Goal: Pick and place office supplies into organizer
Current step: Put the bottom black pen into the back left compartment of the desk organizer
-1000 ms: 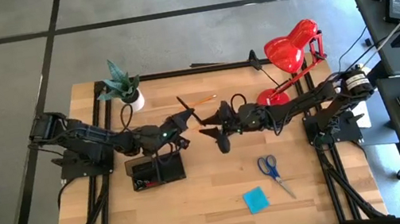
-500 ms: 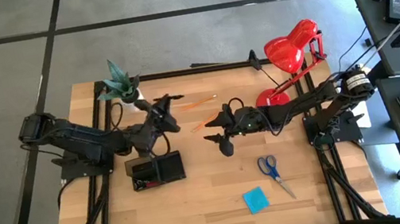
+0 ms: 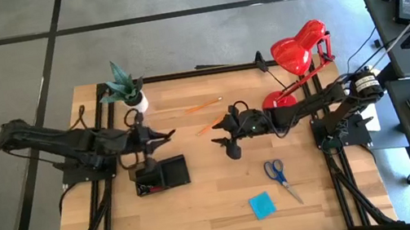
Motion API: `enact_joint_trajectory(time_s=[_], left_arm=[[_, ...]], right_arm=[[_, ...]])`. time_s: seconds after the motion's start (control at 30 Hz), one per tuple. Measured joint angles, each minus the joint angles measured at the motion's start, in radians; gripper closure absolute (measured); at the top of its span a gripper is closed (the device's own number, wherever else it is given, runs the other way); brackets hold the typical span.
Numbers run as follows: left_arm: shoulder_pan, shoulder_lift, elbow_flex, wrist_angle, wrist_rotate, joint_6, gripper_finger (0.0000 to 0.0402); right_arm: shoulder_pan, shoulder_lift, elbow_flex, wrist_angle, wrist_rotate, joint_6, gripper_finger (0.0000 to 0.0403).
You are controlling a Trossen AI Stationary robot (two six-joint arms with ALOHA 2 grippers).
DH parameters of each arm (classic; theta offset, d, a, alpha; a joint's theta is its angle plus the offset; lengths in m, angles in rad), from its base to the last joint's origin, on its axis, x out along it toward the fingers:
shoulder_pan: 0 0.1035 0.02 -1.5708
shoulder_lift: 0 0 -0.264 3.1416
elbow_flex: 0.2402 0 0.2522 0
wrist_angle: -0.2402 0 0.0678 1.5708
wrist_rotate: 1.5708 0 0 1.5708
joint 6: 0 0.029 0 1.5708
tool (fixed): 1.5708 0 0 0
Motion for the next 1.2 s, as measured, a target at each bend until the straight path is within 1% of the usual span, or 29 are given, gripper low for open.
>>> enact_joint_trajectory(time_s=[0.07,0.17,0.23,0.33,0.47,0.63,0.77,0.93,1.07,1.2], left_arm=[[-0.016,-0.022,0.000,-0.040,0.040,-0.043,0.0367],[-0.050,-0.031,0.000,-0.108,0.029,-0.091,0.0367],[-0.076,-0.035,-0.001,-0.165,-0.001,-0.157,0.0366],[-0.128,-0.036,-0.001,-0.225,-0.073,-0.250,0.0360],[-0.207,-0.037,-0.003,-0.266,-0.166,-0.331,0.0359],[-0.312,-0.046,-0.086,-0.244,-0.232,-0.455,0.0365],[-0.377,-0.054,-0.158,-0.193,-0.268,-0.562,0.0359],[-0.439,-0.056,-0.192,-0.208,-0.305,-0.615,0.0356],[-0.474,-0.056,-0.209,-0.226,-0.308,-0.643,0.0362],[-0.501,-0.056,-0.259,-0.222,-0.310,-0.687,0.0363]], right_arm=[[-0.009,0.000,0.000,-0.001,0.001,-0.010,0.0164],[-0.020,0.000,0.000,-0.007,0.001,-0.020,0.0164],[-0.026,0.000,0.000,-0.006,0.001,-0.020,0.0164],[-0.030,0.000,0.000,-0.007,0.001,-0.019,0.0164],[-0.030,0.000,0.000,-0.016,0.001,-0.021,0.0164],[-0.030,0.000,0.000,-0.017,0.001,-0.022,0.0164],[-0.032,0.000,0.000,-0.017,0.001,-0.022,0.0164],[-0.032,0.000,0.000,-0.016,0.002,-0.018,0.0164],[-0.032,0.000,0.000,-0.016,0.002,-0.006,0.0164],[-0.032,0.000,0.000,-0.016,0.001,0.008,0.0164]])
